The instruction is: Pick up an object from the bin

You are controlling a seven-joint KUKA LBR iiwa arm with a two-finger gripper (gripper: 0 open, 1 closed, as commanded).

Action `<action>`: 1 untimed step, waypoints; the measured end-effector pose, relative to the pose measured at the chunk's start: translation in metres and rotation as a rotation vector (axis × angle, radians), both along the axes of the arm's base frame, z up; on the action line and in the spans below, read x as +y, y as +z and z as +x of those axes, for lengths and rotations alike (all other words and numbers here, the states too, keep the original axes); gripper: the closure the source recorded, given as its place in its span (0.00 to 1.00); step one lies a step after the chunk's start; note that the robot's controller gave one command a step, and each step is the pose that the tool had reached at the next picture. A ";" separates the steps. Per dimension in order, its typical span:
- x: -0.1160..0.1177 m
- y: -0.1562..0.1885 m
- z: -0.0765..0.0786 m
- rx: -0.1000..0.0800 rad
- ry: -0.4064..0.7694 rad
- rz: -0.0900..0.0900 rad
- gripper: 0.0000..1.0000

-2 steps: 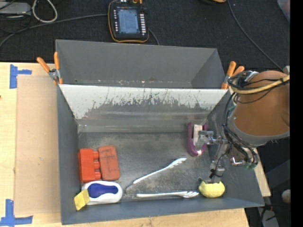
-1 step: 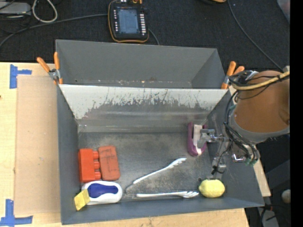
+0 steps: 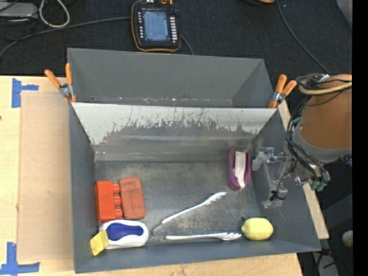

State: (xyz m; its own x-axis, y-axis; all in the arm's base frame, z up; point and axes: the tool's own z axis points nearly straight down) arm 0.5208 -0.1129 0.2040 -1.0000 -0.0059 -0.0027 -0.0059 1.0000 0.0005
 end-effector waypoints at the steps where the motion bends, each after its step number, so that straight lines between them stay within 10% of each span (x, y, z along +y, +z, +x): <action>1: -0.013 -0.058 -0.020 0.014 0.071 0.004 0.00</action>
Offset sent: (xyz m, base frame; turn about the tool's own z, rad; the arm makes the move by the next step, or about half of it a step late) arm -0.0260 -0.0015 -0.0532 0.0543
